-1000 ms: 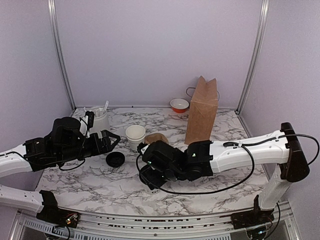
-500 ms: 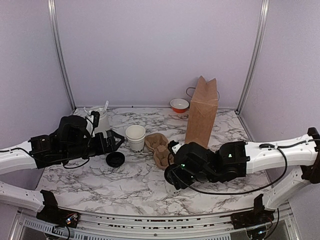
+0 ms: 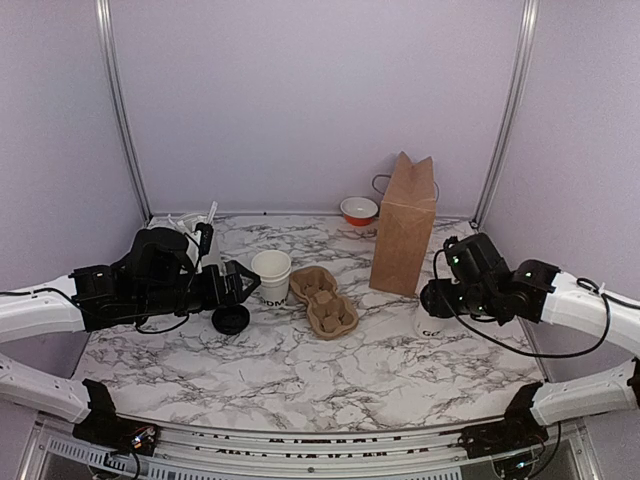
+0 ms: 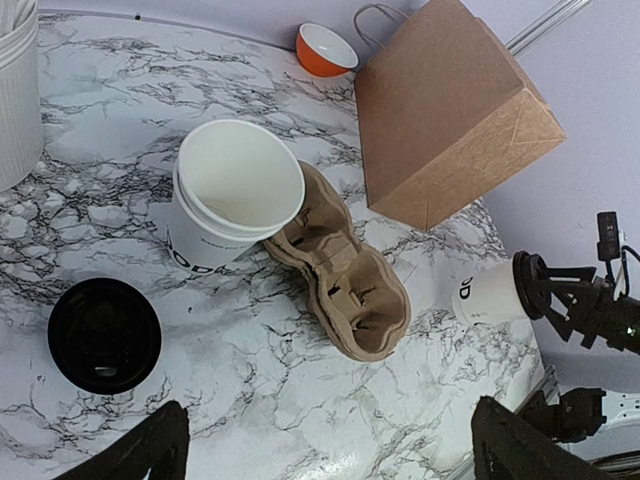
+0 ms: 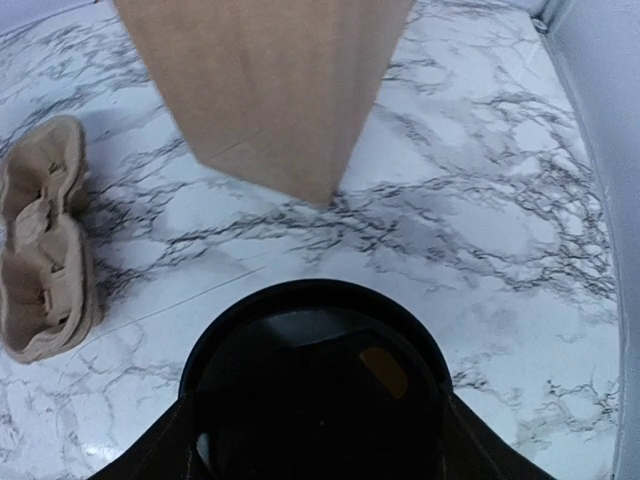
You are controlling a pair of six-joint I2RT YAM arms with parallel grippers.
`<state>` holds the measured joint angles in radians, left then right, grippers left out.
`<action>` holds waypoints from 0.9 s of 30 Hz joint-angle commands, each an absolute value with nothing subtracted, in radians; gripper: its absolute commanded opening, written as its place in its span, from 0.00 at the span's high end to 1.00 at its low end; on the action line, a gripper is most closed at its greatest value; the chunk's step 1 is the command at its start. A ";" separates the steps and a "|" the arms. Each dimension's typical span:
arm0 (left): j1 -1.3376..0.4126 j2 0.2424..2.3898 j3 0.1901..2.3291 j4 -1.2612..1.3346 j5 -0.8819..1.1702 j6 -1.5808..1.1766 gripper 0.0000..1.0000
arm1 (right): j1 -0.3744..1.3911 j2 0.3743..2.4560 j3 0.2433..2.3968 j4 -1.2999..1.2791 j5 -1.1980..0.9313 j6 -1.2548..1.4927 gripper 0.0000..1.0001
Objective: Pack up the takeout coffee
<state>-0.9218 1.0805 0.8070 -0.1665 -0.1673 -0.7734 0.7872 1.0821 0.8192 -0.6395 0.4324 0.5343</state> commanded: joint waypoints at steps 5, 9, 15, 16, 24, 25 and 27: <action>-0.918 1.075 0.841 -0.147 -0.155 -0.764 0.01 | 0.416 1.054 0.787 -0.546 0.382 0.328 0.34; -0.919 1.071 0.836 -0.149 -0.145 -0.768 0.01 | 0.273 1.079 0.777 -0.484 0.342 0.281 0.34; -0.919 1.046 0.821 -0.152 -0.150 -0.774 0.01 | 0.227 1.143 0.786 -0.431 0.376 0.286 0.33; -0.919 1.042 0.819 -0.152 -0.150 -0.775 0.01 | 0.226 1.156 0.787 -0.424 0.376 0.293 0.33; -0.919 1.002 0.805 -0.172 -0.161 -0.775 0.01 | 0.225 1.189 0.781 -0.406 0.386 0.312 0.24; -0.919 0.999 0.803 -0.175 -0.162 -0.775 0.01 | 0.225 1.183 0.780 -0.411 0.391 0.314 0.22; -0.919 0.992 0.798 -0.180 -0.164 -0.777 0.01 | 0.225 1.168 0.778 -0.423 0.396 0.314 0.16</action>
